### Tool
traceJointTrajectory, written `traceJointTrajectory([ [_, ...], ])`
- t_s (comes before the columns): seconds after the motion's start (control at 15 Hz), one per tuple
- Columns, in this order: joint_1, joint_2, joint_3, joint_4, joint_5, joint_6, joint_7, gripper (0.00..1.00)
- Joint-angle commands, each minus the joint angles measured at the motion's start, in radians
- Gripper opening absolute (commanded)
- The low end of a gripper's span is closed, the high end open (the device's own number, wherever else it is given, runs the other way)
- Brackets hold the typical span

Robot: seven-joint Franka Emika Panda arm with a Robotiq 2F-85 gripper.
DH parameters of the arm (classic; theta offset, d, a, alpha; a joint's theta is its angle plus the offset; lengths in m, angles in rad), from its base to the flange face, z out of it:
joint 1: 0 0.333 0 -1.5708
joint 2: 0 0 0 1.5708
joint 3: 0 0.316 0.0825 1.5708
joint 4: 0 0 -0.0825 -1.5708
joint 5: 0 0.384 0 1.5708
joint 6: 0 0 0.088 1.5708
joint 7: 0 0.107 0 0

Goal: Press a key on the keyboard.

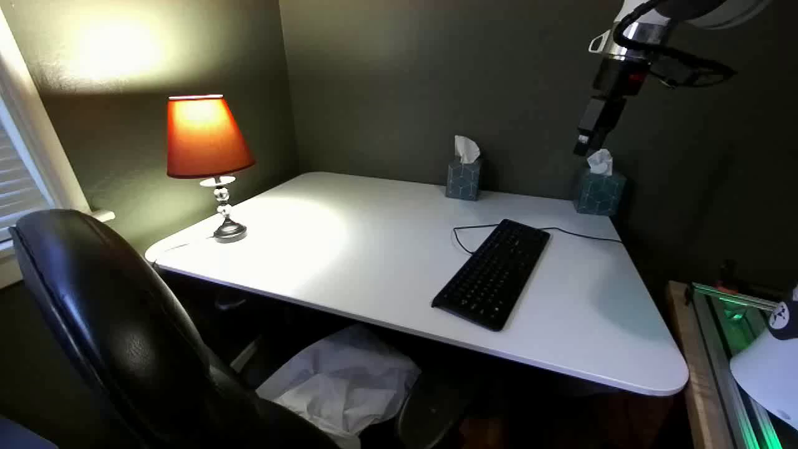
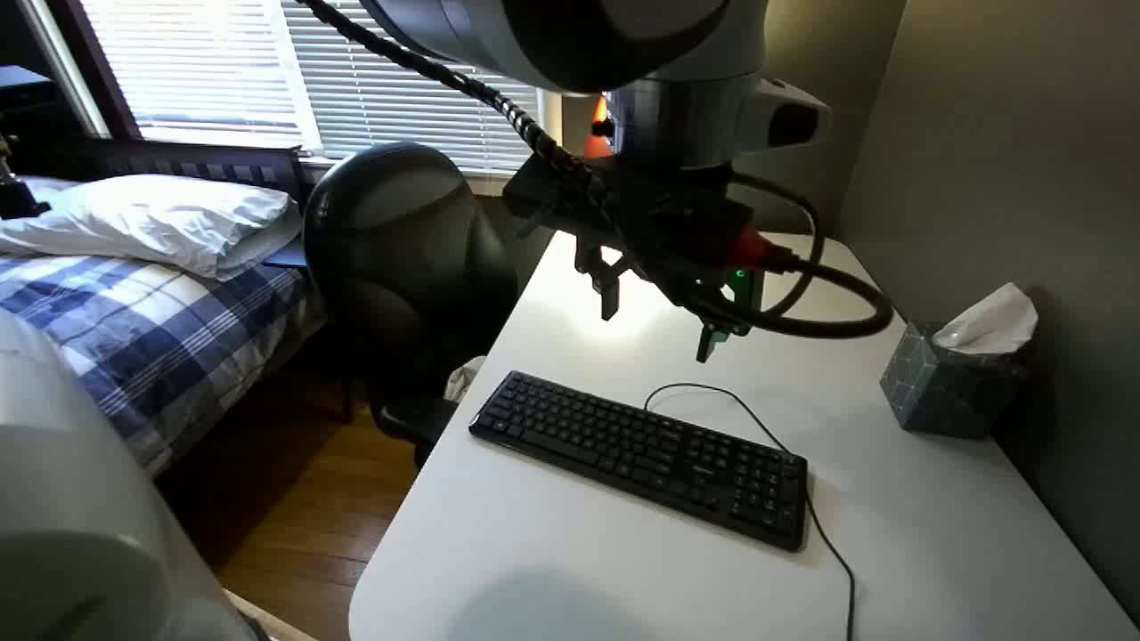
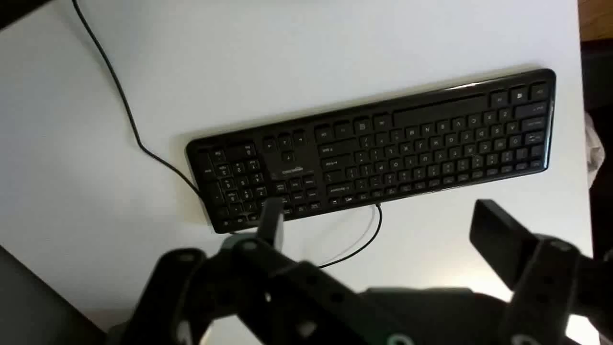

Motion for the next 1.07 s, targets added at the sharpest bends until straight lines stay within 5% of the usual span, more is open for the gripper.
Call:
traceJointTrajectory([
  [0.0, -0.012, 0.003, 0.013, 0.001, 0.011, -0.001, -0.008, 1.0],
  [0.27, -0.012, 0.003, 0.013, 0.001, 0.011, -0.001, -0.008, 1.0],
  [1.0, 0.04, 0.256, 0.159, -0.005, -0.004, 0.025, 0.099, 1.0],
])
